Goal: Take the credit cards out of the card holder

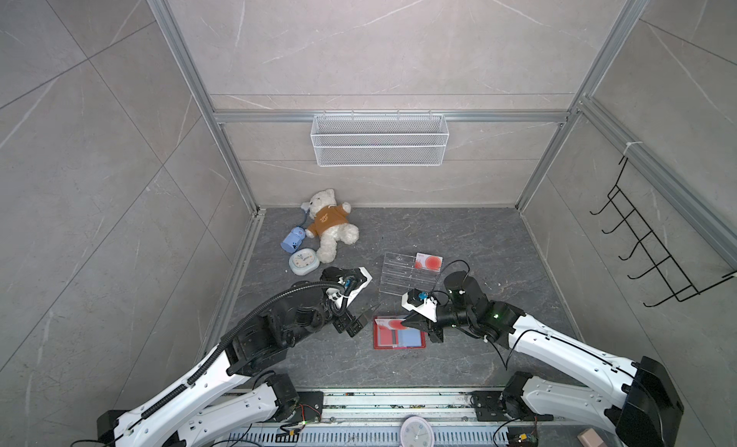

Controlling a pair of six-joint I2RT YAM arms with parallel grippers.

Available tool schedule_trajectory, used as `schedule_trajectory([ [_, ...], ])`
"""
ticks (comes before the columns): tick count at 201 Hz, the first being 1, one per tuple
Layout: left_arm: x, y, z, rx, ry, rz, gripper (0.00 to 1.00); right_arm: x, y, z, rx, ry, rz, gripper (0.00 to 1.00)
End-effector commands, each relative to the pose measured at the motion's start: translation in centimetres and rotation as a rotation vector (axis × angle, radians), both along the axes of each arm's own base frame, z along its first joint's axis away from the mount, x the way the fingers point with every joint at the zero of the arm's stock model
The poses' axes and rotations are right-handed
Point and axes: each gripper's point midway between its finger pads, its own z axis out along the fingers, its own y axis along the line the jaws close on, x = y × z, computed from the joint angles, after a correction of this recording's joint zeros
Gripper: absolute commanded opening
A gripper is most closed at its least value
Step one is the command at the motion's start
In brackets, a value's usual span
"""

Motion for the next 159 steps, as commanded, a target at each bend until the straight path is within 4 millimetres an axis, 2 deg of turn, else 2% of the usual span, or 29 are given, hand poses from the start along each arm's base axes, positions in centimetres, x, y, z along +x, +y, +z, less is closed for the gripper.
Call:
schedule_trajectory([
  [1,0.3,1.8,3.5,-0.099,-0.052,0.077,1.0,1.4,0.3,1.5,0.017,-0.066,-0.001,0.0],
  [95,-2.1,4.9,2.4,-0.142,-0.017,0.078,1.0,4.6,0.3,3.1,0.024,-0.108,-0.027,0.0],
  [159,-2.9,6.1,0.9,-0.133,0.017,0.085,1.0,7.5,-1.3,3.5,-0.002,-0.131,-0.065,0.0],
])
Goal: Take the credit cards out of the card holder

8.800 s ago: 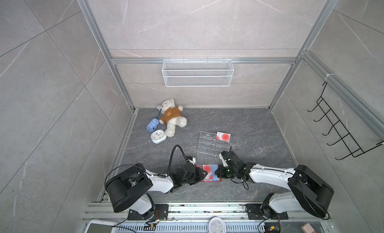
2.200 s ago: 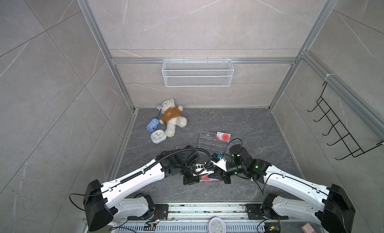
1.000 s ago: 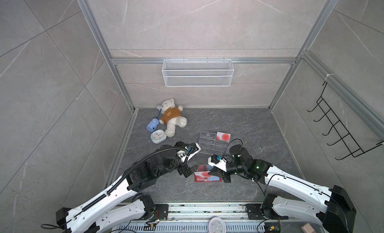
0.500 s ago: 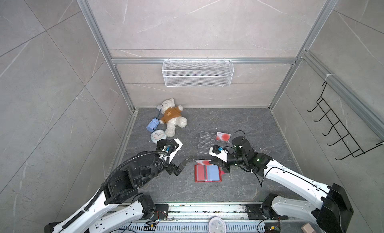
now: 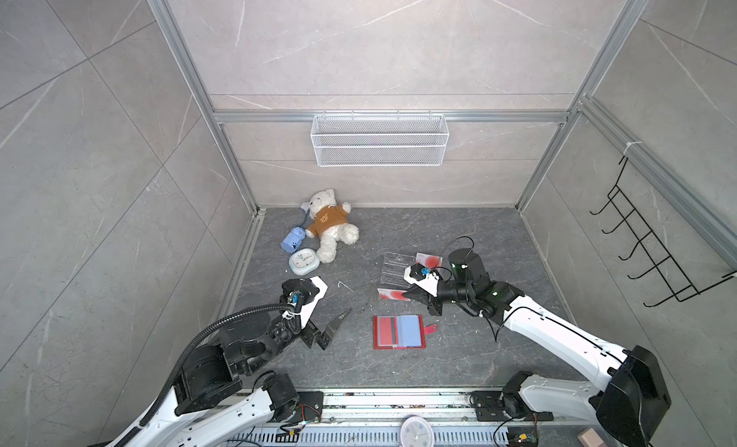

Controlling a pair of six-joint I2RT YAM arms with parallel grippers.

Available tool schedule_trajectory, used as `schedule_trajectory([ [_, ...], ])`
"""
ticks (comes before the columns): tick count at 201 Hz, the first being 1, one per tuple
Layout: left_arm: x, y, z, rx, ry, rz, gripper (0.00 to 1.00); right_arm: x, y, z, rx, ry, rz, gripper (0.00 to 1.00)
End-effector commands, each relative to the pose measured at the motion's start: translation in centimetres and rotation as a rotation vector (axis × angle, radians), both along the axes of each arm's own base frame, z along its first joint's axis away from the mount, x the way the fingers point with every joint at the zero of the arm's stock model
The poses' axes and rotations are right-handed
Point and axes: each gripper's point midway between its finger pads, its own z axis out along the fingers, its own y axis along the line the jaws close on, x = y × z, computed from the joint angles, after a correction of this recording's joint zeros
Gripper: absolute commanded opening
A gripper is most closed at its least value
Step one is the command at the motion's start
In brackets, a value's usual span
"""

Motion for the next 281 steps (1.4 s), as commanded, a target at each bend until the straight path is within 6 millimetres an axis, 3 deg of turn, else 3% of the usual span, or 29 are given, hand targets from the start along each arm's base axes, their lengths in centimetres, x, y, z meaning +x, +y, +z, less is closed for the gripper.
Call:
schedule_trajectory([
  [1,-0.1,0.4,-0.7,-0.001,0.027,0.017,1.0,0.9,-0.4,0.6,-0.01,-0.015,0.016,0.0],
  [76,-0.7,-1.8,-3.6,0.047,0.102,-0.08,1.0,4.8,-3.2,1.3,-0.002,-0.034,-0.066,0.0],
  [154,-0.1,-3.3,-4.2,0.063,0.082,-0.107,1.0,8.7,-6.1,1.5,0.023,-0.021,-0.128,0.0],
  [281,1.6,-6.6,-5.0,0.087,0.102,-0.129,1.0,12.2,-10.3,0.6,0.075,0.044,-0.15,0.0],
])
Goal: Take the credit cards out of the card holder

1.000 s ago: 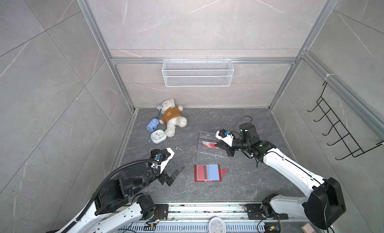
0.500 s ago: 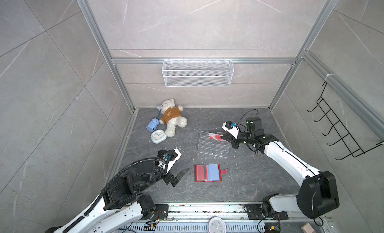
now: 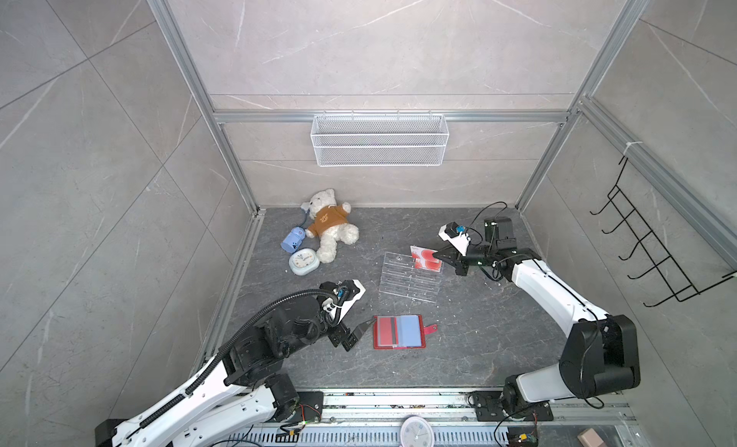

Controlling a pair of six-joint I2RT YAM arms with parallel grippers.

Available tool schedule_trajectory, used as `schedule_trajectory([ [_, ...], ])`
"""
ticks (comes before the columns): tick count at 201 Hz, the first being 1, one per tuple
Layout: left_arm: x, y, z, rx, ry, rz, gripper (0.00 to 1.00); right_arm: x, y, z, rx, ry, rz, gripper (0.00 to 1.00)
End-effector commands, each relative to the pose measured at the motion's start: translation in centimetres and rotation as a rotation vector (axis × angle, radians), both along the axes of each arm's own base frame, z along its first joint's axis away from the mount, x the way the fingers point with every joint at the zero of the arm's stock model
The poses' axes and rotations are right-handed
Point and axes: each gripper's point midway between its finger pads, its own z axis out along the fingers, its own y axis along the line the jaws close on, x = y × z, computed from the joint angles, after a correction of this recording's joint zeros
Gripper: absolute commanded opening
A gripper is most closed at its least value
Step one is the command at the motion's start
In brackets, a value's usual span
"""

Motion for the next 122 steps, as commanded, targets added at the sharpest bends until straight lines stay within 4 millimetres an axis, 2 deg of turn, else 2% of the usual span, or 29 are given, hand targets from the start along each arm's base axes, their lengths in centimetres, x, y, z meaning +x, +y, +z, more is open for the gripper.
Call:
schedule_trajectory([
  [1,0.5,-0.7,1.4,-0.041,-0.042,-0.008,1.0,0.3,-0.2,0.2,0.026,0.011,0.038,0.0],
  [122,2.3,-3.1,0.7,0.017,-0.042,-0.014,1.0,2.1,-2.0,-2.8,0.054,0.086,0.054,0.0],
])
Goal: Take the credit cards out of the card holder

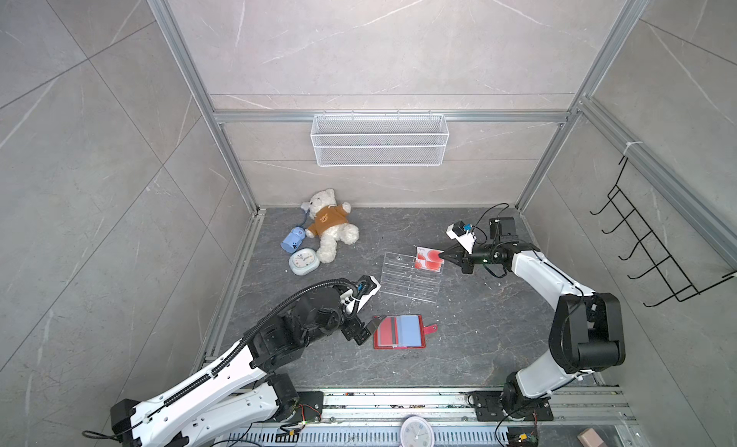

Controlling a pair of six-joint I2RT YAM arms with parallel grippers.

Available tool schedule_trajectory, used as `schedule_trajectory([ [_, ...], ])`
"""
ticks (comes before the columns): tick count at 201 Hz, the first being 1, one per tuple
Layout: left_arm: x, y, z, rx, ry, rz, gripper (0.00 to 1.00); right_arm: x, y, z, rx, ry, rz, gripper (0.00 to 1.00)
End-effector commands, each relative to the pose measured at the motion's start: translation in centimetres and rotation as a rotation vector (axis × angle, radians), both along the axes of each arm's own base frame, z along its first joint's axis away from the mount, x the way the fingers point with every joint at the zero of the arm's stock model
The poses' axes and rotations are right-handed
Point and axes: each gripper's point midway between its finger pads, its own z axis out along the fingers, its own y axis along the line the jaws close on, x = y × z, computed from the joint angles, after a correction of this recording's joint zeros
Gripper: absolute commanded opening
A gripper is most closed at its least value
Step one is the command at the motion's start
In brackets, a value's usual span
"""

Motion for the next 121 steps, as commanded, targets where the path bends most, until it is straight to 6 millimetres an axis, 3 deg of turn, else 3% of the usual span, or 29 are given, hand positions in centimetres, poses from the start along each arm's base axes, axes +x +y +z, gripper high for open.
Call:
schedule_trajectory([
  [1,0.7,-0.7,2.9,-0.06,-0.067,-0.006,1.0,0.3,0.2,0.3,0.016,-0.001,0.031,0.0],
  [121,1.0,-1.4,3.0,-0.034,-0.067,-0.024,1.0,1.4,-0.1,-1.3,0.026,0.033,0.033,0.0],
])
